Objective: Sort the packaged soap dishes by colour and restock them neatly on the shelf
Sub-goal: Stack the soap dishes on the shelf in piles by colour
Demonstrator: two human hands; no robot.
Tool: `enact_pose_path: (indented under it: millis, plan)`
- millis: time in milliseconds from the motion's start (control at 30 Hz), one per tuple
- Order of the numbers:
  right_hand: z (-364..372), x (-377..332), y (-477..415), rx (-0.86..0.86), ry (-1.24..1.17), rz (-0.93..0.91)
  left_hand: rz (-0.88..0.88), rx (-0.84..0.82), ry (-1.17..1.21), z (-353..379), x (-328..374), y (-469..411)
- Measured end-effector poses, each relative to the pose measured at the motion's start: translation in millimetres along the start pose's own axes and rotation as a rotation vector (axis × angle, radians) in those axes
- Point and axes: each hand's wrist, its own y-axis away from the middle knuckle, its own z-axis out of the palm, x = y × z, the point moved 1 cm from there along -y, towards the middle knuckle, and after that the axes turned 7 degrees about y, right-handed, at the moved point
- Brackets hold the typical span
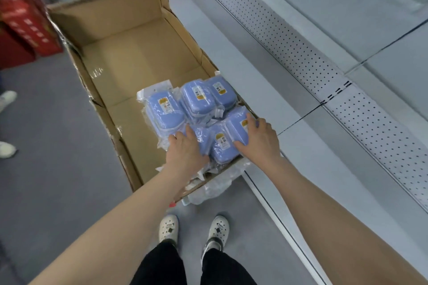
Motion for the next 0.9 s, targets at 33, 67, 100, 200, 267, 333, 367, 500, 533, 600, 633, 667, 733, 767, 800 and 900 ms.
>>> enact_pose_path:
  millis: [33,67,100,200,267,333,367,500,533,600,633,667,733,767,800,900]
  plan:
    - [-6,5,3,0.018,-0.016,0.007,0.040,0.003,-0.014,-7,1,3]
    - [-14,10,8,0.040,-0.029,0.014,0.084,0.006,-0.013,-16,3,6]
    - [-22,14,12,0.065,-0.039,0.020,0.126,0.007,0.006,-25,5,8]
    - [-51,28,26,0.145,-0.062,0.051,0.241,0.005,0.093,-53,8,8]
    - [-75,35,37,0.209,-0.065,0.077,0.310,0.016,0.133,-71,10,4]
    - [-103,41,49,0.272,-0.047,0.101,0.392,0.045,0.134,-94,19,1]
    - [-117,44,56,0.309,-0.039,0.116,0.443,0.076,0.124,-106,25,0]
    - [-176,63,87,0.465,-0.065,0.182,0.623,0.168,0.103,-153,60,-5]
    - [-190,70,94,0.499,-0.066,0.207,0.665,0.173,0.116,-163,71,-7]
    - [-216,88,107,0.567,-0.050,0.259,0.741,0.178,0.155,-184,97,-9]
    - [-227,99,113,0.602,-0.034,0.284,0.776,0.188,0.176,-194,112,-9]
    - [-236,112,118,0.631,-0.017,0.310,0.803,0.201,0.194,-203,127,-10]
    - [-252,141,127,0.658,0.002,0.370,0.869,0.238,0.205,-218,161,-12]
    - [-258,157,130,0.661,0.004,0.401,0.909,0.256,0.196,-225,180,-14]
    - [-262,174,132,0.659,0.004,0.431,0.947,0.270,0.184,-229,199,-19]
    - [-270,229,136,0.614,0.000,0.521,1.082,0.319,0.124,-236,263,-33]
